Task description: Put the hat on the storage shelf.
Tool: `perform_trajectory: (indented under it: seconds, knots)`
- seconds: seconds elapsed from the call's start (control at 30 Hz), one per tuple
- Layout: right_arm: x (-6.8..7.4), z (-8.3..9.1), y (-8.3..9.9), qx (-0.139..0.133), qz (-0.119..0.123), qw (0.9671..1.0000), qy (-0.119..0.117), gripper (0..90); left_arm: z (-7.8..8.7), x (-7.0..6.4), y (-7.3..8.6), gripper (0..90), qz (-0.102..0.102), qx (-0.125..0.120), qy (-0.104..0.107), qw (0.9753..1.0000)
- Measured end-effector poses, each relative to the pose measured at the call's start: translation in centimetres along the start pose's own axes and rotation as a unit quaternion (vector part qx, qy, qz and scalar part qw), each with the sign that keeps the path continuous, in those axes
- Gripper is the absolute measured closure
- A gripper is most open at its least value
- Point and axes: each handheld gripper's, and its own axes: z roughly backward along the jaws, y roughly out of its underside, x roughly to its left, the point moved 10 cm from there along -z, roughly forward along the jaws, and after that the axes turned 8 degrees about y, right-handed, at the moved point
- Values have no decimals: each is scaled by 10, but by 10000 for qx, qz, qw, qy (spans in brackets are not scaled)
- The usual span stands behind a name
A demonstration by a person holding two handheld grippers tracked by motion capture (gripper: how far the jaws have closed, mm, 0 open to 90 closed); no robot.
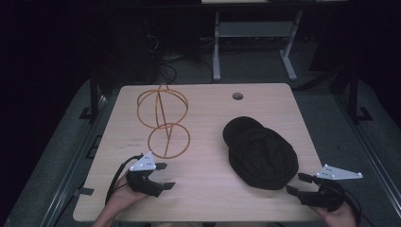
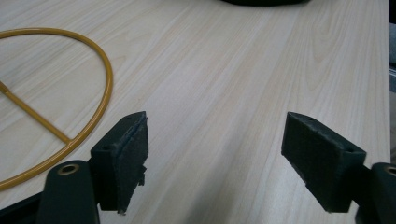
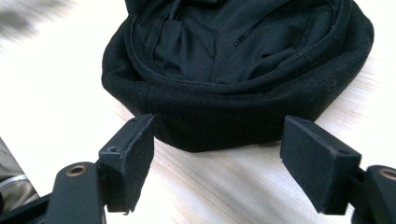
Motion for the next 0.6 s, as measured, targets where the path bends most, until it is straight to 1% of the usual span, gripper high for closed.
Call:
perform_trajectory:
  seconds: [0.07,0.1,0.27,0.3,0.37,0.4,0.47,0.5,0.53,0.57,0.6]
  knots:
    - [0,0,0,0,44,10000,-15,248,-2,0,0,219,37,22,3,10000]
    - [1,0,0,-1,52,10000,-14,248,-2,0,-1,215,21,18,-1,10000]
    - [2,2,-1,-32,58,10000,-44,248,-4,-3,-3,208,16,17,2,10000]
    - [2,3,-1,-21,28,10000,-47,248,-5,-5,-5,208,4,14,4,10000]
    - [3,3,-2,-64,34,9999,-77,248,-8,-10,-11,205,-102,42,54,9999]
    - [3,3,-2,-64,34,9999,-77,248,-8,-10,-11,204,-102,42,54,9999]
    - [4,5,-3,-57,15,9999,-83,243,-10,-14,-17,203,-199,69,87,9997]
    - [4,5,-3,-87,33,9999,-98,238,-12,-16,-20,203,-241,76,102,9996]
    - [4,6,-3,-115,20,9999,-114,235,-15,-19,-27,203,-310,79,113,9994]
    - [4,6,-3,-115,20,9999,-114,235,-15,-19,-27,204,-310,79,113,9994]
    - [4,6,-3,-117,-37,9998,-129,236,-16,-20,-31,204,-328,75,131,9993]
